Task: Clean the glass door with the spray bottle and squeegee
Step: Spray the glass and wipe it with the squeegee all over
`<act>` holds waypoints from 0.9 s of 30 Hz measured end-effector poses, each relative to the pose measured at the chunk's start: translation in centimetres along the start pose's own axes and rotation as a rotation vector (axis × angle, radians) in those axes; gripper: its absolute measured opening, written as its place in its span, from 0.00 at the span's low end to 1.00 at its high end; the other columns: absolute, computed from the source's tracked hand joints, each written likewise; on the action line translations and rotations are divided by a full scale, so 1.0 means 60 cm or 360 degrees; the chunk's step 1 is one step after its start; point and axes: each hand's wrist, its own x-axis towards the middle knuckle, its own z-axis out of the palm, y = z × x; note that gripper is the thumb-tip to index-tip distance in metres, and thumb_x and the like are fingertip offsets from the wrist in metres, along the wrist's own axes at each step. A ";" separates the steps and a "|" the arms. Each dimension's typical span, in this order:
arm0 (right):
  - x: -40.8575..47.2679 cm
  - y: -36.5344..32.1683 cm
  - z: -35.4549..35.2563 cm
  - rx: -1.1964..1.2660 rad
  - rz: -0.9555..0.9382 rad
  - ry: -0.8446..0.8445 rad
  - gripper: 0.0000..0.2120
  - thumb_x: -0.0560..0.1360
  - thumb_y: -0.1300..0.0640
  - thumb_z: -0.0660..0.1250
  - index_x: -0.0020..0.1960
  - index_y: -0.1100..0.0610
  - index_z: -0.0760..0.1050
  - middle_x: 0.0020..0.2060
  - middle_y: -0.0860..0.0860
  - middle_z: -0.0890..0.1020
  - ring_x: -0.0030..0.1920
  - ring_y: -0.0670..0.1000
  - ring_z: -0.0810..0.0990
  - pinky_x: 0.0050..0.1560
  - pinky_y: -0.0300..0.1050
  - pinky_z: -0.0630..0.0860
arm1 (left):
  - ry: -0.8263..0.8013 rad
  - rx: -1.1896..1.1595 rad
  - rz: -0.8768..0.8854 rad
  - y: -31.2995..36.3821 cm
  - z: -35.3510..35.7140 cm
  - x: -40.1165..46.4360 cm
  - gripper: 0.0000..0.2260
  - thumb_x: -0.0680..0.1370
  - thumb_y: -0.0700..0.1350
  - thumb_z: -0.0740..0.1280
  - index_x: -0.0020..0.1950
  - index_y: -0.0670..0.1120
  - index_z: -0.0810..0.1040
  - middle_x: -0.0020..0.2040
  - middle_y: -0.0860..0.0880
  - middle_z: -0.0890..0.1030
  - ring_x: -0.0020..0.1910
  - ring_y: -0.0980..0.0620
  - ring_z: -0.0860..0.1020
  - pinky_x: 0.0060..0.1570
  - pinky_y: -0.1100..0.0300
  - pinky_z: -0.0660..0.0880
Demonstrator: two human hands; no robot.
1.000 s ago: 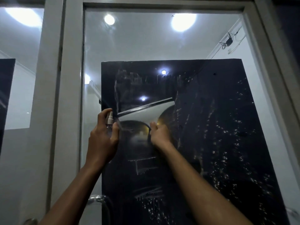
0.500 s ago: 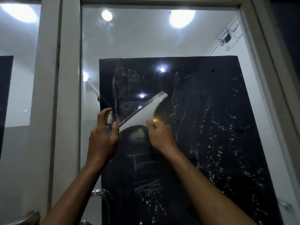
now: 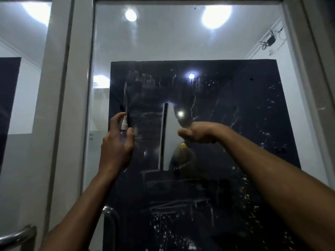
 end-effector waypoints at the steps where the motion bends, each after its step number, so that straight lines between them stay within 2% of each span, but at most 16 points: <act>1: -0.008 0.021 -0.009 0.0019 0.0036 -0.0003 0.27 0.79 0.31 0.55 0.37 0.51 0.74 0.19 0.42 0.74 0.18 0.41 0.71 0.22 0.35 0.64 | -0.0019 0.0014 0.0015 0.000 0.000 0.002 0.19 0.83 0.48 0.62 0.73 0.58 0.63 0.52 0.45 0.81 0.41 0.42 0.79 0.41 0.48 0.77; 3: -0.023 0.056 -0.024 0.0044 0.0115 -0.0020 0.28 0.79 0.30 0.55 0.38 0.52 0.75 0.23 0.46 0.75 0.19 0.46 0.70 0.24 0.34 0.64 | -0.0055 0.0045 0.0042 -0.001 -0.001 0.005 0.19 0.83 0.48 0.62 0.73 0.58 0.63 0.53 0.47 0.80 0.41 0.43 0.79 0.41 0.49 0.76; 6: -0.049 0.093 -0.040 0.0031 0.0219 -0.0015 0.30 0.78 0.30 0.55 0.48 0.54 0.81 0.37 0.53 0.79 0.28 0.49 0.74 0.30 0.39 0.71 | -0.0113 0.0061 0.0059 -0.004 -0.004 0.012 0.19 0.83 0.49 0.62 0.73 0.59 0.62 0.53 0.48 0.80 0.40 0.46 0.80 0.40 0.52 0.75; 7: -0.058 0.102 -0.043 0.0043 0.0219 -0.0008 0.30 0.79 0.30 0.54 0.52 0.53 0.82 0.42 0.54 0.81 0.33 0.51 0.79 0.36 0.42 0.77 | -0.0130 0.0071 0.0071 -0.006 -0.005 0.014 0.19 0.83 0.49 0.62 0.73 0.59 0.62 0.52 0.48 0.80 0.39 0.48 0.79 0.38 0.54 0.74; 8: -0.065 0.107 -0.046 0.0036 0.0194 0.0017 0.30 0.79 0.31 0.53 0.56 0.52 0.82 0.48 0.54 0.82 0.43 0.52 0.82 0.48 0.48 0.80 | -0.0140 0.0086 0.0084 -0.007 -0.005 0.019 0.19 0.83 0.50 0.62 0.73 0.59 0.62 0.50 0.48 0.80 0.39 0.50 0.79 0.36 0.56 0.72; 9: -0.072 0.110 -0.045 0.0009 0.0153 0.0050 0.30 0.79 0.31 0.51 0.57 0.51 0.82 0.51 0.52 0.82 0.50 0.53 0.82 0.58 0.52 0.78 | -0.0148 0.0104 0.0091 -0.006 -0.004 0.024 0.19 0.83 0.50 0.62 0.73 0.59 0.62 0.49 0.48 0.80 0.38 0.52 0.78 0.35 0.59 0.71; 10: -0.077 0.110 -0.045 -0.0018 0.0110 0.0105 0.29 0.80 0.31 0.50 0.56 0.49 0.82 0.50 0.49 0.82 0.53 0.52 0.80 0.61 0.53 0.75 | -0.0155 0.0116 0.0096 -0.004 -0.002 0.032 0.19 0.83 0.50 0.62 0.73 0.58 0.63 0.48 0.47 0.80 0.37 0.53 0.78 0.34 0.60 0.69; 11: -0.080 0.109 -0.042 -0.0022 0.0071 0.0178 0.28 0.80 0.31 0.50 0.52 0.47 0.83 0.47 0.46 0.81 0.51 0.50 0.80 0.60 0.53 0.75 | -0.0163 0.0118 0.0097 -0.002 0.002 0.041 0.20 0.83 0.50 0.62 0.73 0.58 0.63 0.48 0.46 0.80 0.37 0.53 0.78 0.33 0.60 0.69; 12: -0.081 0.107 -0.038 0.0034 0.0038 0.0258 0.26 0.80 0.32 0.51 0.44 0.45 0.82 0.40 0.45 0.80 0.45 0.49 0.79 0.54 0.50 0.77 | -0.0170 0.0113 0.0102 0.002 0.006 0.050 0.19 0.83 0.50 0.62 0.73 0.58 0.63 0.49 0.46 0.81 0.37 0.52 0.78 0.34 0.59 0.69; 13: -0.082 0.103 -0.036 0.0168 0.0012 0.0328 0.26 0.80 0.33 0.53 0.36 0.47 0.78 0.33 0.45 0.78 0.36 0.48 0.77 0.44 0.47 0.77 | -0.0168 0.0106 0.0113 0.006 0.009 0.063 0.19 0.83 0.49 0.62 0.73 0.57 0.63 0.50 0.45 0.80 0.38 0.50 0.78 0.35 0.59 0.70; 14: -0.082 0.098 -0.030 0.0356 0.0010 0.0374 0.27 0.80 0.34 0.54 0.33 0.50 0.74 0.27 0.46 0.75 0.28 0.48 0.74 0.35 0.44 0.74 | -0.0165 0.0100 0.0124 0.010 0.012 0.074 0.19 0.83 0.49 0.63 0.73 0.57 0.63 0.51 0.45 0.80 0.39 0.48 0.79 0.36 0.58 0.71; 16: -0.084 0.086 -0.024 0.0729 0.0013 0.0414 0.28 0.81 0.35 0.56 0.34 0.55 0.72 0.22 0.46 0.71 0.21 0.46 0.67 0.24 0.39 0.66 | -0.0125 0.0102 0.0150 0.018 0.019 0.099 0.19 0.83 0.49 0.63 0.72 0.56 0.63 0.49 0.45 0.81 0.39 0.46 0.79 0.39 0.55 0.73; 20: -0.086 0.072 -0.016 0.0974 -0.0111 0.0450 0.26 0.82 0.37 0.56 0.33 0.53 0.68 0.23 0.46 0.67 0.21 0.46 0.62 0.22 0.38 0.61 | -0.0031 0.0160 0.0202 0.027 0.032 0.132 0.16 0.83 0.47 0.63 0.69 0.54 0.64 0.45 0.48 0.79 0.38 0.46 0.76 0.41 0.52 0.71; 27: -0.094 0.068 -0.017 0.1098 -0.0179 0.0401 0.26 0.82 0.38 0.57 0.32 0.53 0.65 0.23 0.46 0.67 0.22 0.46 0.62 0.24 0.40 0.61 | 0.0113 0.0207 0.0163 0.028 0.041 0.143 0.15 0.84 0.47 0.61 0.70 0.49 0.64 0.49 0.41 0.80 0.40 0.47 0.75 0.41 0.52 0.70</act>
